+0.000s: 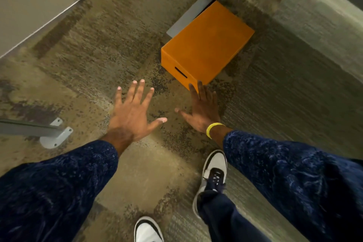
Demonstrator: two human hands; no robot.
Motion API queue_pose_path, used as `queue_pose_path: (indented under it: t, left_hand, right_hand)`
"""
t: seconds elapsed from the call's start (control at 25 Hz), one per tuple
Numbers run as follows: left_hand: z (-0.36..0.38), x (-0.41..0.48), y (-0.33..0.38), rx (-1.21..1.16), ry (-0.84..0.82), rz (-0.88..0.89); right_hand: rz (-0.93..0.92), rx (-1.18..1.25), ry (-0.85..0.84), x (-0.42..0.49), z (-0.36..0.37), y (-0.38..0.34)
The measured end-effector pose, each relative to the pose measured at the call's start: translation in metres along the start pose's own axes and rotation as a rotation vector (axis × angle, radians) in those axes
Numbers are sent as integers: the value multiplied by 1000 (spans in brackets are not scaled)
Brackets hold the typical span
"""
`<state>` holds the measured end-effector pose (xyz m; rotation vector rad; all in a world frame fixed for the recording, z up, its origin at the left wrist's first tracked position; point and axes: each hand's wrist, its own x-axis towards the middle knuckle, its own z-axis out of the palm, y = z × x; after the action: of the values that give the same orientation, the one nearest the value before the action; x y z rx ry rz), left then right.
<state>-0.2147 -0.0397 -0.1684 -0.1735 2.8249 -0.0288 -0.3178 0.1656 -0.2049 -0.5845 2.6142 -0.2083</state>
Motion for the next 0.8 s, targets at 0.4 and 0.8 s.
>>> queue_pose_path:
  t: [0.4, 0.8]
  left_hand:
    - [16, 97, -1, 10, 38, 95]
    - [36, 202, -14, -180, 109, 152]
  right_hand:
    - [67, 91, -4, 57, 20, 33]
    - [200, 147, 81, 140, 8, 52]
